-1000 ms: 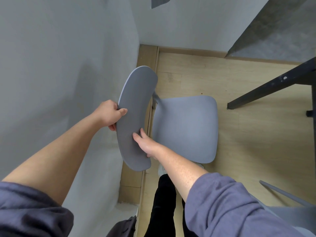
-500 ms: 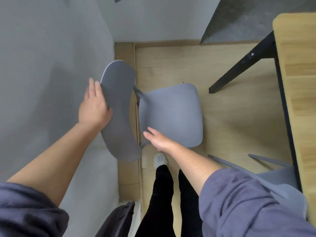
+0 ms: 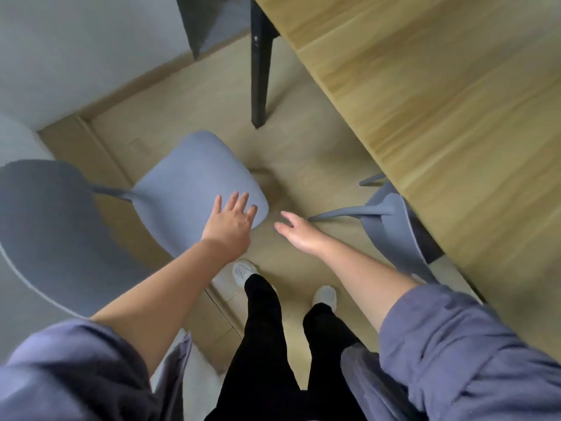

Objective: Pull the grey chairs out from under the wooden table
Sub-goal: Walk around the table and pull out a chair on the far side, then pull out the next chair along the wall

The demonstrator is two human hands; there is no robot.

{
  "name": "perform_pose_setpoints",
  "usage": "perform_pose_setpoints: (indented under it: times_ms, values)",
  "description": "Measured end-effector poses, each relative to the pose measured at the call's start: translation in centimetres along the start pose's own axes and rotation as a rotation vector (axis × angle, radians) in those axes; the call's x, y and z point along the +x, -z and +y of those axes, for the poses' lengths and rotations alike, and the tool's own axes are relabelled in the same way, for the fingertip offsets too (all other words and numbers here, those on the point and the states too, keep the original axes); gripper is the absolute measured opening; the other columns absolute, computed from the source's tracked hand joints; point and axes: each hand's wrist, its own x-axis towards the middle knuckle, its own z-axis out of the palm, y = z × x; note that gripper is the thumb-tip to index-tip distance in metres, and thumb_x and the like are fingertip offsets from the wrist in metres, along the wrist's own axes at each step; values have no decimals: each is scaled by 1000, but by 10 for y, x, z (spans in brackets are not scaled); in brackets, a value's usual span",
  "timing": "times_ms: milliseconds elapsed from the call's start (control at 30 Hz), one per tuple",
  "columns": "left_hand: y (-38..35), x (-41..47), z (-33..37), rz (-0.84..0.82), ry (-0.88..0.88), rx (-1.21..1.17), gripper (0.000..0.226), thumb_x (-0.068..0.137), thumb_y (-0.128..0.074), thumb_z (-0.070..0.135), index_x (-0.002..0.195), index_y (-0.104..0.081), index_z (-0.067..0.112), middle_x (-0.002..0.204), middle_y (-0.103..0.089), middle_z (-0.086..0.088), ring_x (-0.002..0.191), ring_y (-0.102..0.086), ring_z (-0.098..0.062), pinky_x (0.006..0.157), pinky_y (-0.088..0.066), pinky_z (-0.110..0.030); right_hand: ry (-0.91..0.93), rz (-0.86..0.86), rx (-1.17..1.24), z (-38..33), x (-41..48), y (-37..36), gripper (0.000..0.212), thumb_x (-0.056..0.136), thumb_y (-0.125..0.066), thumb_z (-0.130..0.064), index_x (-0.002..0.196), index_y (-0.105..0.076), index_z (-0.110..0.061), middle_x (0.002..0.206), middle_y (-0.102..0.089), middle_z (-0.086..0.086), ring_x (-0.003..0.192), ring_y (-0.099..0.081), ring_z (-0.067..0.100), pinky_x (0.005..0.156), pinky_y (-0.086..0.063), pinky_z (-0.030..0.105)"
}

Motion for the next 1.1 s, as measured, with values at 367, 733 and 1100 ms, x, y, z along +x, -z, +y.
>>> perform_pose_setpoints:
  times_ms: [367, 733, 1100]
  values:
    - [29, 25, 183, -15, -276, 227, 60, 94, -42, 20, 150, -21, 14, 161, -11, -11, 150, -5, -26, 121, -2, -48, -51, 188, 93, 165, -112, 90, 62, 98, -41, -43, 154, -21, -28, 155, -36, 6, 137, -41, 22, 104, -38, 35]
    - [28, 17, 335, 176, -181, 218, 53, 90, -48, 25, 141, -38, 13, 147, -39, -10, 133, -40, -24, 117, -19, -43, 185, 280, 138, 300, -176, 121, 43, 97, -48, -33, 139, -49, -28, 121, -63, -2, 107, -62, 17, 90, -52, 35]
    - [36, 12, 378, -94, 249, -907, 26, 94, -44, 24, 116, -46, 11, 106, -59, -9, 81, -71, -30, 73, -59, -38, 127, 369, -298, 342, -178, 140, 52, 91, -53, -17, 142, -43, -23, 138, -53, 2, 121, -53, 25, 96, -47, 42]
